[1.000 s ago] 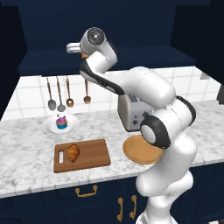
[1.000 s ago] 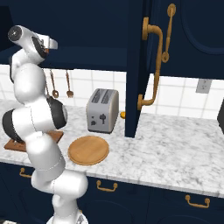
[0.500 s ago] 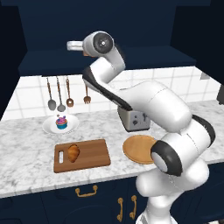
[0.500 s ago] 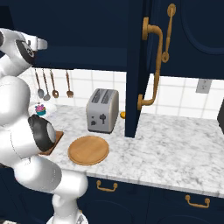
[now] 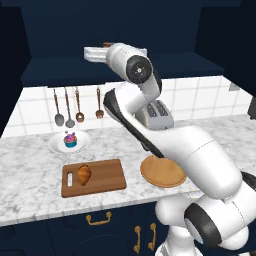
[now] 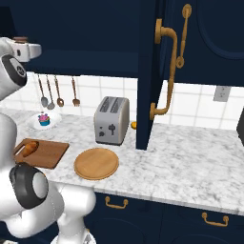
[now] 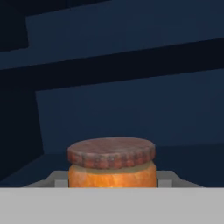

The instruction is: From the different types of pastries on the counter, select a croissant and place it on the cutting board. Then retrieve a jar of jam from the cabinet and place it alongside the croissant on the cutting board.

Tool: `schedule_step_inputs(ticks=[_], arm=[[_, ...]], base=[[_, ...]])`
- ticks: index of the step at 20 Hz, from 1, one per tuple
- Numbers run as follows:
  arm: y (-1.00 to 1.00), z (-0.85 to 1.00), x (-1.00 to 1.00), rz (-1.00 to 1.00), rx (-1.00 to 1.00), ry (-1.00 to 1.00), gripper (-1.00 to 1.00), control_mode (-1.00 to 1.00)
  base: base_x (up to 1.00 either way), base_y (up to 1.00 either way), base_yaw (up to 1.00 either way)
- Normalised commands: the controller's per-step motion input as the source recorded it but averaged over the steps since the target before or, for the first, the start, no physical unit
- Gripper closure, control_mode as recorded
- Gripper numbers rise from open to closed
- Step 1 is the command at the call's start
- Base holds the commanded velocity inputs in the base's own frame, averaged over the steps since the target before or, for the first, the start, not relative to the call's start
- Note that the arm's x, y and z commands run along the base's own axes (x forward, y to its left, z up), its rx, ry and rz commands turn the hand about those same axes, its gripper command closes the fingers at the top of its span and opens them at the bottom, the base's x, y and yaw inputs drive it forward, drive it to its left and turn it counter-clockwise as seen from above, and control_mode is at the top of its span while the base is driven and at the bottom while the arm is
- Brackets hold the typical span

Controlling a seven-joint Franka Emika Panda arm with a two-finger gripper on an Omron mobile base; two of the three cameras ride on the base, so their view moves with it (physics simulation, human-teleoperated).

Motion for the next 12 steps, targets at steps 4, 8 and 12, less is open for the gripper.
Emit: schedule_step_inputs(ticks=[4, 8, 12], arm=[[-0.57, 0.0, -1.0, 0.22, 0.0, 0.0, 1.0, -1.0], [-0.74, 0.04, -1.0, 0.34, 0.0, 0.0, 1.0, -1.0], [-0.76, 0.03, -1.0, 0.43, 0.0, -0.05, 1.0, -1.0]], base=[[0.0, 0.0, 0.0], [0.0, 0.0, 0.0], [0.0, 0.0, 0.0]])
